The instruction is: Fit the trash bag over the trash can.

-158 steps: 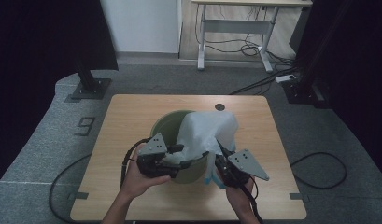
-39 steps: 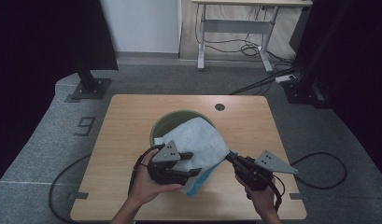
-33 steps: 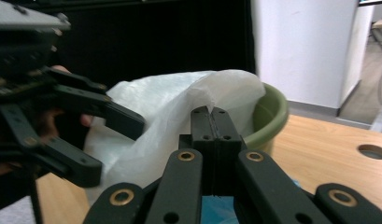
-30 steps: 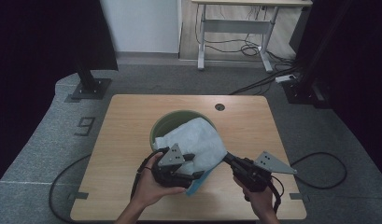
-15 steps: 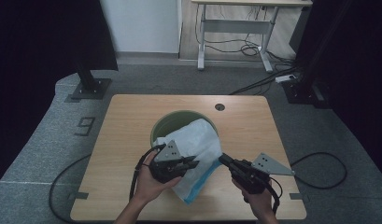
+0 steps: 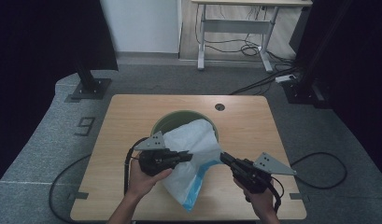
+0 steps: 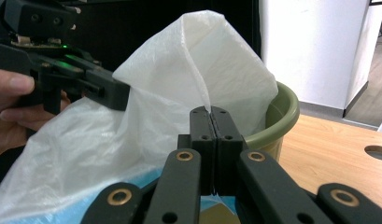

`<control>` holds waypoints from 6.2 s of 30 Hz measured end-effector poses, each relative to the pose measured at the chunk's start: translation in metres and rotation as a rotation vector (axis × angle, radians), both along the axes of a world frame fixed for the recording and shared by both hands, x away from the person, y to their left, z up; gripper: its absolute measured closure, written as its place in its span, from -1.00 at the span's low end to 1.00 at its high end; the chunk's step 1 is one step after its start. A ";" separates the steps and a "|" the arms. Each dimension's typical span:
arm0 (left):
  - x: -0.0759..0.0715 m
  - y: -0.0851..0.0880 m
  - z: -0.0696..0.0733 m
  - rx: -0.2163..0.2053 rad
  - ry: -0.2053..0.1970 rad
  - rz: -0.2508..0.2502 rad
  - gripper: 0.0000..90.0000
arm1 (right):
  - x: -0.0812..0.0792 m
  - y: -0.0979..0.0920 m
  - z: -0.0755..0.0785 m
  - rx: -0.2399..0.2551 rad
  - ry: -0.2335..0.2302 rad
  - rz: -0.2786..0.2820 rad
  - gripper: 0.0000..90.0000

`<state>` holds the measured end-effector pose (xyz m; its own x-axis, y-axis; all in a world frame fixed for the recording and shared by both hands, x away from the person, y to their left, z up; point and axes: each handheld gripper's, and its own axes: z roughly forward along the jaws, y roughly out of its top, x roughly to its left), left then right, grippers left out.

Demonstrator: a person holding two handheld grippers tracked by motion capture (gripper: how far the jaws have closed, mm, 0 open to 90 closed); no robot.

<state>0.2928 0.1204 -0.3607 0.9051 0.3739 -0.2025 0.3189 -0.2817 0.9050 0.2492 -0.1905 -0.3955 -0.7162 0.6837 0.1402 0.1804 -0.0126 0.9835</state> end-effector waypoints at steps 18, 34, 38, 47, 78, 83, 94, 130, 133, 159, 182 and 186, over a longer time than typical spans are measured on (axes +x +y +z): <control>0.027 0.037 0.007 -0.187 0.095 0.050 0.97 | -0.007 -0.003 0.009 0.009 -0.073 -0.078 0.28; 0.029 0.049 0.006 -0.212 0.116 0.044 0.97 | -0.001 0.019 -0.007 -0.017 -0.042 -0.015 0.32; 0.028 0.051 0.005 -0.229 0.123 0.029 0.97 | 0.006 0.025 -0.010 -0.002 -0.025 0.002 0.35; 0.027 0.054 0.004 -0.240 0.126 0.004 0.97 | 0.014 0.031 -0.014 0.035 -0.010 0.029 0.42; 0.055 0.086 0.008 -0.315 0.106 0.162 0.98 | 0.034 0.010 -0.001 -0.024 -0.038 -0.132 0.98; 0.054 0.093 0.009 -0.329 0.085 0.186 0.99 | 0.040 0.001 0.016 -0.051 -0.075 -0.189 0.98; 0.037 0.113 -0.005 -0.319 0.059 0.215 0.99 | 0.026 -0.001 0.023 -0.110 -0.144 -0.213 0.98; 0.025 0.136 -0.076 -0.201 0.145 0.281 0.99 | -0.002 0.003 -0.081 -0.160 0.085 -0.128 0.98; 0.029 0.133 -0.079 -0.177 0.146 0.321 0.99 | 0.002 0.005 -0.087 -0.168 0.101 -0.130 0.98; 0.003 0.112 -0.020 -0.100 -0.013 0.264 -0.01 | -0.017 -0.010 -0.049 -0.087 0.006 -0.131 0.39; 0.031 0.061 -0.014 0.019 0.065 0.170 0.99 | -0.010 0.006 -0.034 -0.119 -0.011 -0.085 0.95; 0.031 0.075 -0.008 -0.065 0.039 0.216 0.99 | -0.013 0.006 -0.034 -0.145 -0.032 -0.080 0.98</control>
